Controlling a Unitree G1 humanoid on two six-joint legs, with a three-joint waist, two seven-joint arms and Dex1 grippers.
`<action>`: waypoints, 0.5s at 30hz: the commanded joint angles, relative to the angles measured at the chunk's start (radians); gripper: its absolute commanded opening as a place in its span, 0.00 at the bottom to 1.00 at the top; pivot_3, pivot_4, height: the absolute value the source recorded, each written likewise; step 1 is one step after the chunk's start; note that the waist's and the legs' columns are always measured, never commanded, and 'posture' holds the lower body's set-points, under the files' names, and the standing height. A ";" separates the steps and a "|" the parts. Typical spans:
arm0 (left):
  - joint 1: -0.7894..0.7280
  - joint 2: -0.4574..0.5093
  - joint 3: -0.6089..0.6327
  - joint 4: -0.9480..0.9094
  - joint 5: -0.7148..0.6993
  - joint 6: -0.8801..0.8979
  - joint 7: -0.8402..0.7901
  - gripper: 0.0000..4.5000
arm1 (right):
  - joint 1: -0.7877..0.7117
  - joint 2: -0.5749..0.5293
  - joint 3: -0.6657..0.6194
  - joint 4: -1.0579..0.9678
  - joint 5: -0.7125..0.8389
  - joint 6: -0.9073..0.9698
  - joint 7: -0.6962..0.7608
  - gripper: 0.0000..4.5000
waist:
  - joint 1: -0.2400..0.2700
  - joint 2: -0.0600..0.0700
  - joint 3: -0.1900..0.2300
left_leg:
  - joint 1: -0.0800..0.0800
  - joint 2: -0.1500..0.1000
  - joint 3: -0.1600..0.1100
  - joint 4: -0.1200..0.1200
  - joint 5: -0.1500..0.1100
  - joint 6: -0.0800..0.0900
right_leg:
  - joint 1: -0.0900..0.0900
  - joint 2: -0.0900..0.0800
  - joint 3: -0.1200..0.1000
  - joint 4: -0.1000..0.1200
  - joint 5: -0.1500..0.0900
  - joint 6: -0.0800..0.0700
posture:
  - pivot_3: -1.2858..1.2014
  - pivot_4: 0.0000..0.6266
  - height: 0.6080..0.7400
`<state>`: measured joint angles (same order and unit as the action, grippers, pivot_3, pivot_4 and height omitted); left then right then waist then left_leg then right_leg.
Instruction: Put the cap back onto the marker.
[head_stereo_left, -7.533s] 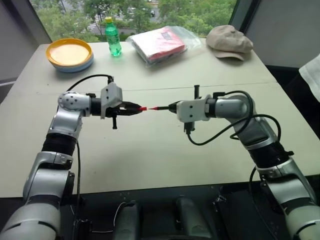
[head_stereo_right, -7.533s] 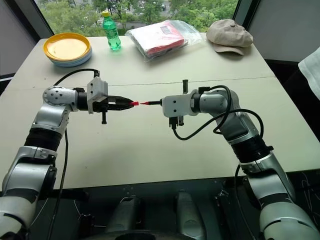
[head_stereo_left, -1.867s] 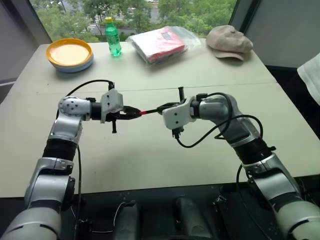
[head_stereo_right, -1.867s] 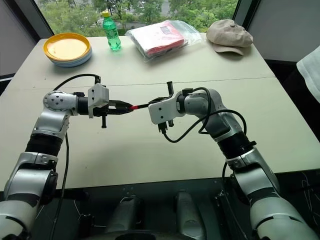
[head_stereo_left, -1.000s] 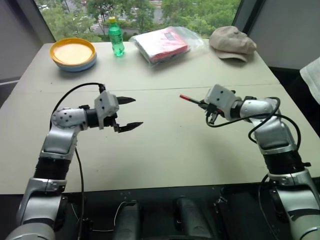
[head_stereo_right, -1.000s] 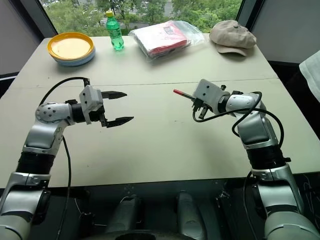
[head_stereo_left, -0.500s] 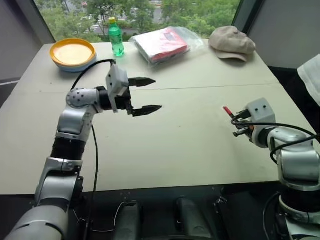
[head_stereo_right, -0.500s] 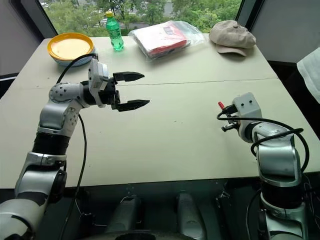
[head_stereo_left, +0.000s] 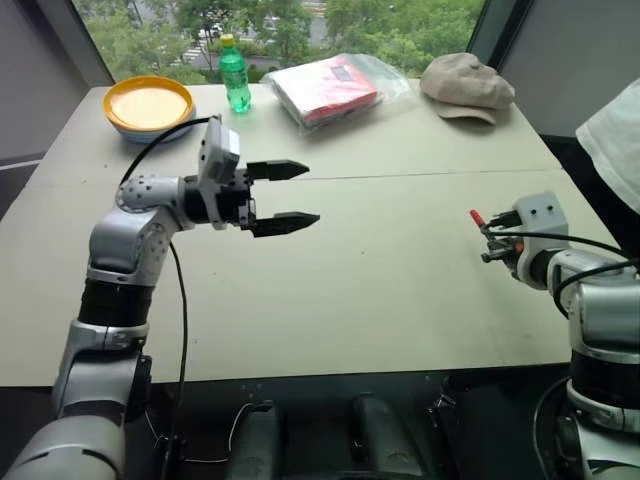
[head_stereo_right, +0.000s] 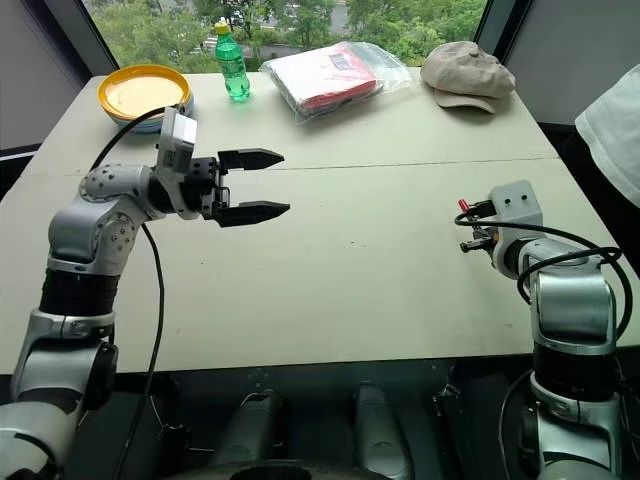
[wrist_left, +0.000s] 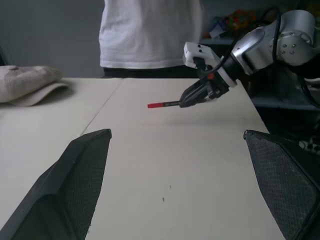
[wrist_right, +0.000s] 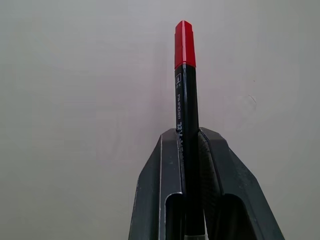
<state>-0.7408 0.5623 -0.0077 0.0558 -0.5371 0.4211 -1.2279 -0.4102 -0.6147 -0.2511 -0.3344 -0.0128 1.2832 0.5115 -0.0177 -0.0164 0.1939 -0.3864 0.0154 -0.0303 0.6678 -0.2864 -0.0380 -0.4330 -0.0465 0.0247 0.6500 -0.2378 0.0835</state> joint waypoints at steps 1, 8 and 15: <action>0.009 0.021 0.007 -0.046 -0.019 0.017 -0.016 0.99 | -0.028 -0.002 -0.011 0.029 0.025 -0.046 -0.029 0.00 | 0.000 0.000 0.000 | 0.000 0.000 0.000 0.000 0.000 0.000 | 0.000 0.000 0.000 0.000 0.000 0.000 | 0.52 0.24 1.00; 0.022 0.035 -0.005 -0.068 -0.013 0.036 -0.034 1.00 | -0.023 0.005 0.006 0.090 0.053 -0.099 -0.061 0.65 | 0.000 0.000 0.000 | 0.000 0.000 0.000 0.000 0.000 0.000 | 0.000 0.000 0.000 0.000 0.000 0.000 | 0.52 0.24 1.00; 0.021 0.037 -0.010 -0.069 -0.007 0.036 -0.038 1.00 | -0.016 -0.025 -0.002 0.088 0.089 -0.087 -0.058 0.99 | 0.000 0.000 0.000 | 0.000 0.000 0.000 0.000 0.000 0.000 | 0.000 0.000 0.000 0.000 0.000 0.000 | 0.52 0.24 1.00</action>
<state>-0.7137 0.5876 -0.0242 0.0166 -0.5367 0.4560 -1.2616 -0.4199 -0.6120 -0.2348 -0.2240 0.0624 1.1962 0.4516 -0.0175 -0.0164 0.1939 -0.3866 0.0155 -0.0301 0.6678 -0.2864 -0.0380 -0.4330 -0.0466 0.0248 0.6497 -0.2378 0.0835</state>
